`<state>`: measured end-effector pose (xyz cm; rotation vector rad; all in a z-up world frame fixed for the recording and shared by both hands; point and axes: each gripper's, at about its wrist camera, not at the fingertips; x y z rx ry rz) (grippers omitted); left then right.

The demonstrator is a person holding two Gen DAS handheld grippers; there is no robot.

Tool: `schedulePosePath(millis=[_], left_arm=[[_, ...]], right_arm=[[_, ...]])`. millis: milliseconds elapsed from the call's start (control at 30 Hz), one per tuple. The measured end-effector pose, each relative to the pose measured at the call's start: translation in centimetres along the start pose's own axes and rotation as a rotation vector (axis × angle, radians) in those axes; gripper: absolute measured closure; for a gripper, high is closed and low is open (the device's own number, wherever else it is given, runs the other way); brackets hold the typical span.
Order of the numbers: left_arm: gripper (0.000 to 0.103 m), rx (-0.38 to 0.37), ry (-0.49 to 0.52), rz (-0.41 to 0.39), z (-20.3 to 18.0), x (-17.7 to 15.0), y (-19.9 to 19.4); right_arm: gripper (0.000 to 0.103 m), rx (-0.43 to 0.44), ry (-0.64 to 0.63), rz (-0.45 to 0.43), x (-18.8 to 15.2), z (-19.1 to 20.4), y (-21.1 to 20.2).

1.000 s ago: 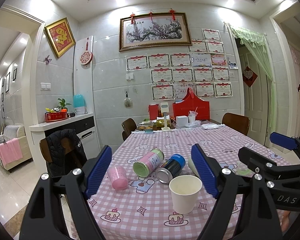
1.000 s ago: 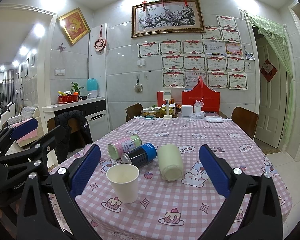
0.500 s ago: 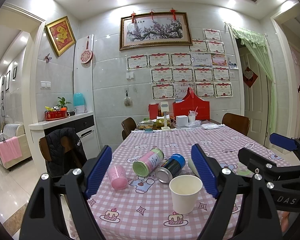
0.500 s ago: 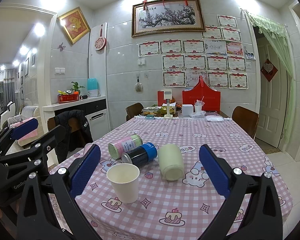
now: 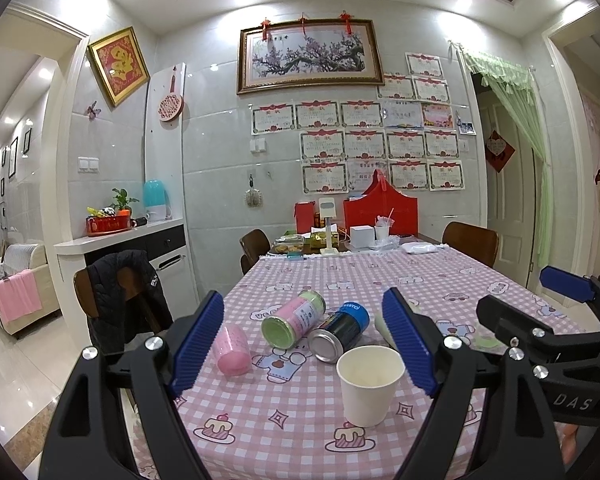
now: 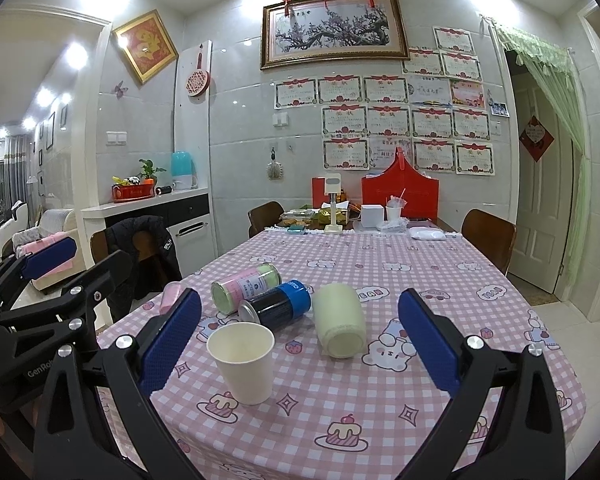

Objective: Flip cup upside down

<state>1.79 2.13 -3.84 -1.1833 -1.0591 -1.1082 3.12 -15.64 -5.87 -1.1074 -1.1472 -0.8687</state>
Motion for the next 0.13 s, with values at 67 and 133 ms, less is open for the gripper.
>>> schedulePosePath(millis=[67,133], left_arm=[[0.023,-0.003,0.000,0.007,-0.19,0.08,0.38],[0.023,-0.007,-0.001,0.013,-0.24,-0.06,0.60]], right_arm=[[0.008,-0.003,0.002,0.006,0.02,-0.04,0.14],[0.008,-0.006,0.002,0.011,0.01,-0.06,0.22]])
Point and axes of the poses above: each gripper's, at about its wrist camera, not at the fingertips, and y roughly the way its jaws point, z to its left, x to its top, and after that the axes turned 2 degrees about x, right-handed
